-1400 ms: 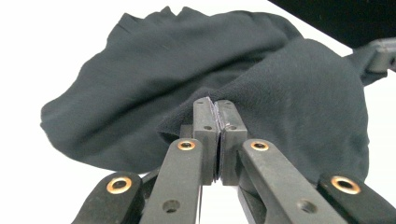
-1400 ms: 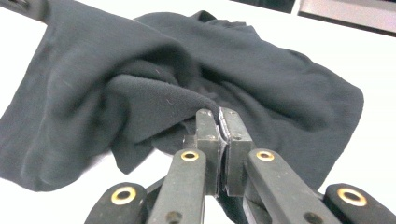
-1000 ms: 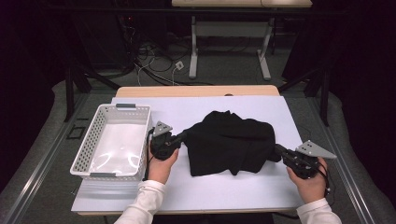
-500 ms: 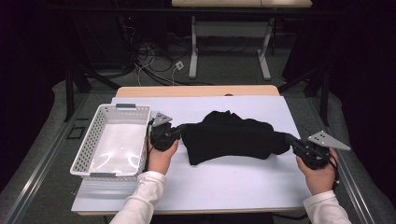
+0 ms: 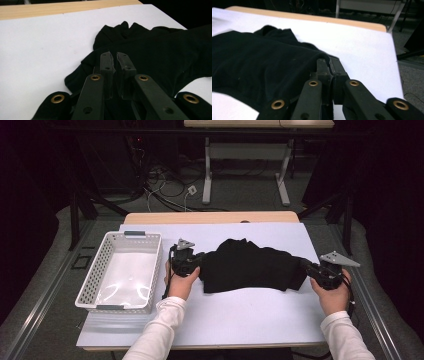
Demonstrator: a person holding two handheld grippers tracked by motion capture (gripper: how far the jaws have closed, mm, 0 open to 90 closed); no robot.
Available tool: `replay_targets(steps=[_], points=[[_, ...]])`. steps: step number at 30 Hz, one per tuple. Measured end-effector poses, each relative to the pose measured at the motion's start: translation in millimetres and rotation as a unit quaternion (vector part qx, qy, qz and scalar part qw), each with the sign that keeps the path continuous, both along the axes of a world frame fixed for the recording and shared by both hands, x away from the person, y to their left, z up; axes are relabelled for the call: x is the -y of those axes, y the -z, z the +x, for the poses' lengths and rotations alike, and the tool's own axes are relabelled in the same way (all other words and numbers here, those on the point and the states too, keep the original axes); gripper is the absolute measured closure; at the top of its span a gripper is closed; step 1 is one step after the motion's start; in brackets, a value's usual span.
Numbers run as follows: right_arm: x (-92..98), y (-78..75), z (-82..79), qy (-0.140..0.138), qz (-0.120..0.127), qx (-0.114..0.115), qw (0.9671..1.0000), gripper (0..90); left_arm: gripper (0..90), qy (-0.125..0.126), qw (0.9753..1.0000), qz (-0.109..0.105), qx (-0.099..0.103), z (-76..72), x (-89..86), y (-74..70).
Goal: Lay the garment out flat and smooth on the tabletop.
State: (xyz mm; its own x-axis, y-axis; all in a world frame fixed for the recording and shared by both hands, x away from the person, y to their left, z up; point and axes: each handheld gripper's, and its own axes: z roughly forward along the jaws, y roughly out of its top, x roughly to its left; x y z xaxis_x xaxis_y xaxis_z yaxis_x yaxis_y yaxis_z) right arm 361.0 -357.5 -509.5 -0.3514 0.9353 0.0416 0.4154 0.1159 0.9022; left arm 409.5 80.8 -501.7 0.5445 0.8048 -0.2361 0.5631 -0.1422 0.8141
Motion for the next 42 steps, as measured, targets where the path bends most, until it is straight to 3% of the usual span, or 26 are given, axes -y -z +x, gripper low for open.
replay_targets(steps=[5, 13, 18, 22, 27, 30, 33, 39, 42], points=[[-6.5, 3.6, 0.1, -0.007, -0.011, -0.005, 0.9999, 79.7, 77.2, 0.002, 1.0000, 0.000, -0.002, -5.8, 0.6, 3.8], [-14.5, -0.6, -9.5, -0.006, -0.032, 0.022, 0.9992, 59.6, 55.9, 0.004, 1.0000, -0.007, 0.002, -18.9, -3.2, 7.6], [-17.9, -2.0, -19.9, -0.012, -0.028, 0.027, 0.9992, 53.5, 45.3, 0.012, 0.9999, 0.000, 0.001, -29.9, -4.4, 11.3], [-20.7, 3.9, -24.6, -0.022, -0.024, 0.010, 0.9994, 49.8, 41.4, 0.021, 0.9997, 0.007, -0.004, -38.0, -4.6, 19.1], [-26.1, 14.2, -29.7, -0.035, -0.031, -0.009, 0.9989, 47.1, 40.8, 0.028, 0.9996, -0.003, -0.011, -45.5, -4.5, 29.2], [-30.7, 23.2, -35.2, -0.048, -0.042, -0.022, 0.9977, 46.7, 40.7, 0.033, 0.9993, 0.008, -0.018, -48.8, -3.1, 34.3], [-33.3, 33.6, -40.5, -0.058, -0.057, -0.035, 0.9961, 46.2, 39.7, 0.037, 0.9991, 0.004, -0.022, -52.7, -2.8, 37.3], [-30.3, 47.2, -42.6, -0.056, -0.079, -0.052, 0.9939, 47.5, 39.7, 0.035, 0.9991, -0.004, -0.026, -58.4, -3.9, 41.4], [-28.8, 49.0, -41.9, -0.055, -0.076, -0.062, 0.9936, 51.1, 39.7, 0.035, 0.9989, -0.001, -0.030, -58.8, -4.3, 43.8]])
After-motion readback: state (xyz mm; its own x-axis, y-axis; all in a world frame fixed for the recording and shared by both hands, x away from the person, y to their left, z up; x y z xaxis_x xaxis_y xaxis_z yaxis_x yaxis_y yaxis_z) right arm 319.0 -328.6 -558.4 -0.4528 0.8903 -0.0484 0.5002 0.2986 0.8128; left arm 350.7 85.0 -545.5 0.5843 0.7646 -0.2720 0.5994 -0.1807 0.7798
